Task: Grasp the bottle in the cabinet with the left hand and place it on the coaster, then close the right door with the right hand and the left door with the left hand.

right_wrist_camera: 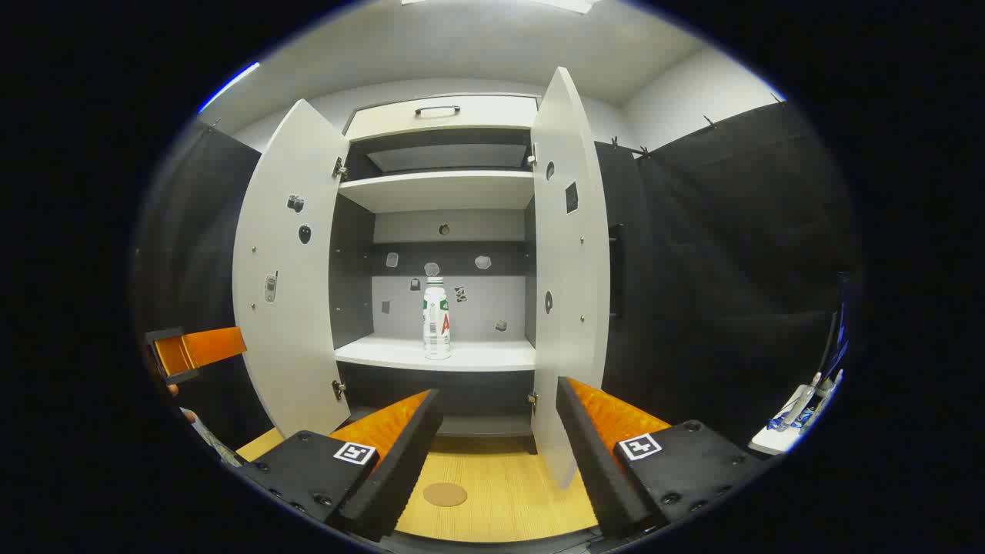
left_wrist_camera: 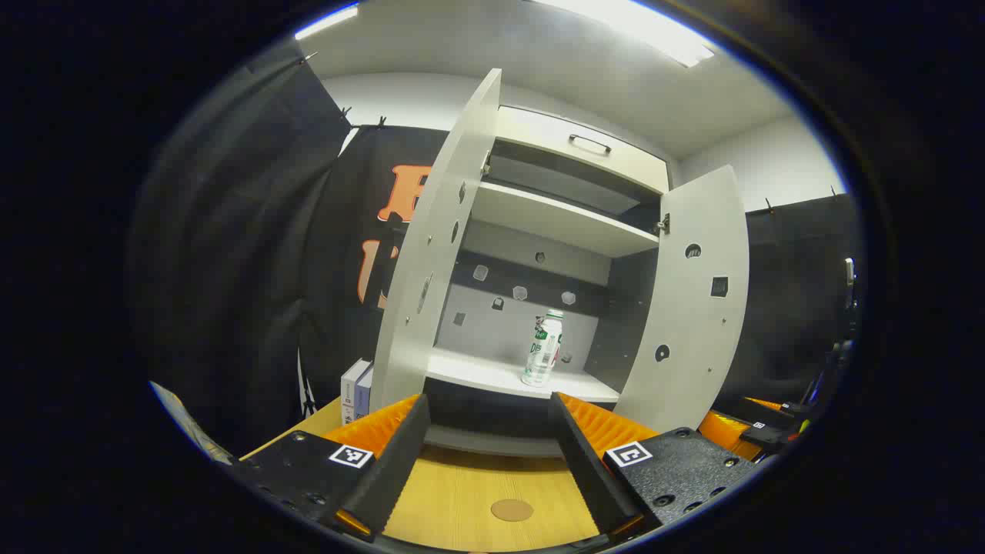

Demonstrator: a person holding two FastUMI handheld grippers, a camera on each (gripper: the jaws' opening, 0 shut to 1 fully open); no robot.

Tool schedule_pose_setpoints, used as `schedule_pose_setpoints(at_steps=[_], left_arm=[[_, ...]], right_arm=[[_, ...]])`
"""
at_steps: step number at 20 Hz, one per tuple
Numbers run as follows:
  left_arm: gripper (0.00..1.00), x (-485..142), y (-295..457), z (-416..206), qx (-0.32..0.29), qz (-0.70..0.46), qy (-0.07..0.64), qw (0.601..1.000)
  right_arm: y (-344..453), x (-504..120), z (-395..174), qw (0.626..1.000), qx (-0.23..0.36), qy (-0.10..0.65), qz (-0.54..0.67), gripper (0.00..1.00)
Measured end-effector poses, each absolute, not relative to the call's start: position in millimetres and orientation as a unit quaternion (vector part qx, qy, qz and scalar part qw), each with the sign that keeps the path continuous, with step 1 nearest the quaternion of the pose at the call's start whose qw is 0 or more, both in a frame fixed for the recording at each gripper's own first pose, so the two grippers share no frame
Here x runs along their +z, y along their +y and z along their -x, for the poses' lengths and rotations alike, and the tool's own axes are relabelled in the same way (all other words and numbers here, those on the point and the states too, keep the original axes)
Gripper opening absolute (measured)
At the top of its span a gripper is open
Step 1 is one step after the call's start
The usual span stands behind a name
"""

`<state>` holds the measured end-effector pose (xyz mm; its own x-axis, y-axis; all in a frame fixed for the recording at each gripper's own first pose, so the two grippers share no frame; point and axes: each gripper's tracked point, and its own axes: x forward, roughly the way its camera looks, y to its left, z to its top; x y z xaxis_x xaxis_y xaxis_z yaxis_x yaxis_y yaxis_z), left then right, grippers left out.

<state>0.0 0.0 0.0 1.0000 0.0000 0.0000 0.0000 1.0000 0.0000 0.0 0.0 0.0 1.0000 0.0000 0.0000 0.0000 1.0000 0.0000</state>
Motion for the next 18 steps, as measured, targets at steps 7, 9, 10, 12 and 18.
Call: schedule_pose_setpoints(at_steps=[7, 9, 10, 12, 18], left_arm=[[0.95, -1.6, -11.1, -1.5, -0.007, 0.005, 0.002, 1.0], [0.95, 0.2, -12.8, -1.2, -0.006, -0.007, -0.001, 1.0], [0.95, 0.0, -13.8, -1.8, -0.007, -0.012, -0.001, 1.0], [0.95, -2.2, -16.4, -3.4, -0.009, -0.016, 0.002, 1.0], [0.95, -13.6, -28.7, -19.1, -0.017, -0.027, 0.014, 0.999]], right_arm=[[-8.9, 3.7, -3.2, 1.0, -0.003, -0.005, 0.01, 0.98], [-10.9, 2.2, -5.0, 1.0, -0.004, -0.003, 0.015, 0.94], [-12.0, 1.2, -5.8, 1.0, -0.005, -0.002, 0.015, 0.94], [-12.6, -1.1, -6.2, 1.0, -0.004, 0.002, 0.014, 0.94], [-23.9, -4.1, -7.0, 1.0, -0.007, 0.007, 0.022, 0.98]])
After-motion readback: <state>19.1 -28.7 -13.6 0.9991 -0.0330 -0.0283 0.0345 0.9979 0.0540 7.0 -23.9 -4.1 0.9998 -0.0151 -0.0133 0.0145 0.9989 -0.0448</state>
